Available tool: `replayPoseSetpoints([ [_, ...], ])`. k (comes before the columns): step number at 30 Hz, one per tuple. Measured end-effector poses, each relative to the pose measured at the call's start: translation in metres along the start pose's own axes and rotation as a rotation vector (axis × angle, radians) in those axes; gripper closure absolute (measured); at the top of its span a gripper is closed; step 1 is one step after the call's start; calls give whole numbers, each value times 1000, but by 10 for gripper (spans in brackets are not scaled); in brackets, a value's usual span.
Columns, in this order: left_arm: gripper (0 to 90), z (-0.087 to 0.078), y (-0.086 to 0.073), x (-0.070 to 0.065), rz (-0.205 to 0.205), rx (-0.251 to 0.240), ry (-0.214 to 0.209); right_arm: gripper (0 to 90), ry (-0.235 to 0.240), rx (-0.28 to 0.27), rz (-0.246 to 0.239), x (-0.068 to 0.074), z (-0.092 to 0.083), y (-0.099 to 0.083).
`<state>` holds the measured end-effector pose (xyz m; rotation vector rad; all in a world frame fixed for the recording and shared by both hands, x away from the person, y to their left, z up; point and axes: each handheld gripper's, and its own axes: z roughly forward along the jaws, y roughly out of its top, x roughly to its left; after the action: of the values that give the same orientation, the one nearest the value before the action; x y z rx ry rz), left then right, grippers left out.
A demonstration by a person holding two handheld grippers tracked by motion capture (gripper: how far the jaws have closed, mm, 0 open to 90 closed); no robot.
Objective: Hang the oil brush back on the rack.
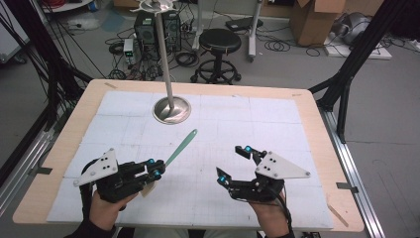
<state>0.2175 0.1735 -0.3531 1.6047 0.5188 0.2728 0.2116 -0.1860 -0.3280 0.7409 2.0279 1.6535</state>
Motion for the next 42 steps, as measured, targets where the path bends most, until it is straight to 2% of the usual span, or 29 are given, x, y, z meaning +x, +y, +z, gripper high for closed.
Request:
replayPoseSetpoints([
  [4, 821, 5, -1, -5, 5, 1, -24, 206, 46, 9, 25, 3, 3, -9],
  [7, 820, 11, -2, -12, 15, 3, -52, 206, 80, -11, 50, 5, 4, -11],
  [9, 821, 16, -4, -18, 23, 8, -83, 208, 106, -21, 54, 7, 4, -10],
  [11, 820, 18, -4, -20, 28, 8, -92, 208, 115, -24, 56, 9, 5, -10],
  [12, 821, 20, -5, -23, 33, 11, -112, 208, 140, -30, 60, 11, 5, -9],
  [14, 820, 22, -6, -25, 37, 11, -120, 208, 148, -32, 57, 11, 6, -9],
  [15, 820, 23, -6, -26, 37, 12, -126, 208, 171, -34, 64, 13, 7, -9],
  [22, 819, 29, -9, -32, 40, 15, -174, 209, 227, -34, 76, 18, 11, -8],
  [28, 818, 33, -14, -33, 26, 27, -187, 235, 260, -45, 82, 22, 13, -7],
  [34, 817, 36, -17, -35, 23, 38, -191, 288, 283, -66, 110, 21, 11, -6],
  [39, 817, 39, -19, -37, 22, 48, -200, 374, 301, -71, 126, 21, 11, -6],
  [42, 817, 40, -20, -38, 23, 52, -207, 431, 301, -65, 119, 22, 11, -6],
])
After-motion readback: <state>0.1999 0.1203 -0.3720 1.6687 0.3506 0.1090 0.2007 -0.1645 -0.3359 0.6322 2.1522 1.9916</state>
